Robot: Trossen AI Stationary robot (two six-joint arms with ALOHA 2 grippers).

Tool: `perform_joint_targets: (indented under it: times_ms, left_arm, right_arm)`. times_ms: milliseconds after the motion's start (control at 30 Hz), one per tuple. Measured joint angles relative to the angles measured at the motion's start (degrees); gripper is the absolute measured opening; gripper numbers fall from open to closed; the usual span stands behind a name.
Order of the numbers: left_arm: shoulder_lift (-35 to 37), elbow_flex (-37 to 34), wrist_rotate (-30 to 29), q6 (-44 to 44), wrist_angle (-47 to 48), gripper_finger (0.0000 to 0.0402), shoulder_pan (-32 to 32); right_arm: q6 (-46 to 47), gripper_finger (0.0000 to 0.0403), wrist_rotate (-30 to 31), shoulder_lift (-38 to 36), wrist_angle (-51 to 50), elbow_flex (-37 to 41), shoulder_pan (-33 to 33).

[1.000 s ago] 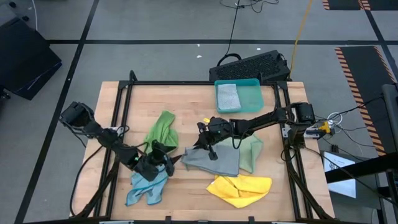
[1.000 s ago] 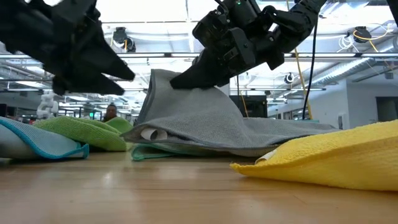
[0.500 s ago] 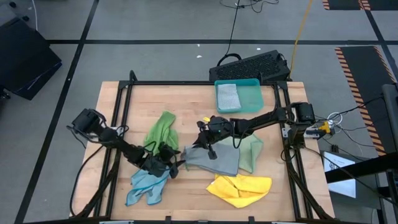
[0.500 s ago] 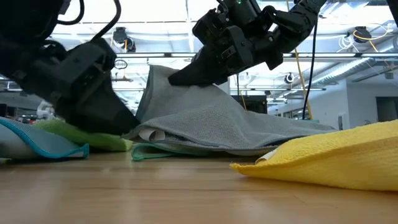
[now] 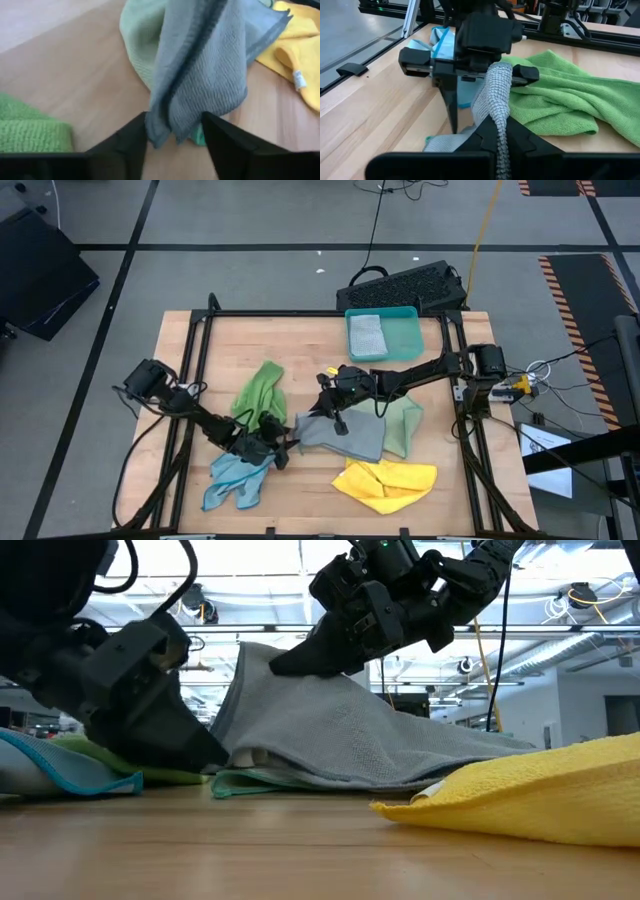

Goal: Fold microfiber towels
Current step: Fold the gray microfiber cloth

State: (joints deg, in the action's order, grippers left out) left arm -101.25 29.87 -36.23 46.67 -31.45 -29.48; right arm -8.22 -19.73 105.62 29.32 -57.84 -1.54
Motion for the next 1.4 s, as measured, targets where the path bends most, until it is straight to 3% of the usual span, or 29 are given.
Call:
perform_joint_targets:
  times_ms: [233,433,567,700,833,967,1233,1400]
  left_arm:
    - [1.0,0.0,0.0,-4.1,-0.4,0.0014,-1.1]
    - [2.8,0.0,-0.2,-5.3,-0.3,0.0008,-2.7]
    - [3.1,0.0,-0.2,-5.4,0.0,0.0007,-2.9]
    - [3.1,0.0,0.2,-3.9,1.4,0.0004,-2.3]
    - [3.1,0.0,0.2,-3.5,1.9,0.0006,-1.7]
    - [3.1,0.0,0.2,-3.3,2.5,0.0004,-1.0]
    - [3.1,0.0,0.3,-2.5,3.9,0.0004,-0.9]
    - [3.1,0.0,0.4,-2.6,4.6,0.0008,-0.9]
  right_arm:
    - [0.0,0.0003,0.0,0.0,-0.7,0.0,0.0]
    - [0.0,0.0004,-0.3,0.0,-2.2,0.0,0.0]
    - [0.5,0.002,-4.4,0.0,-2.7,0.0,0.0]
    - [-0.2,0.0071,-4.6,0.0,-3.5,-0.5,-0.1]
    - [0.8,0.0134,-4.7,0.6,-11.9,-5.5,-0.7]
    - [-3.1,0.0171,-9.5,3.1,-16.7,-9.8,-0.7]
    - [-8.6,0.0159,-17.8,6.4,-22.3,-16.2,-2.5]
    - [-10.5,0.014,-19.5,7.3,-22.0,-16.9,-3.0]
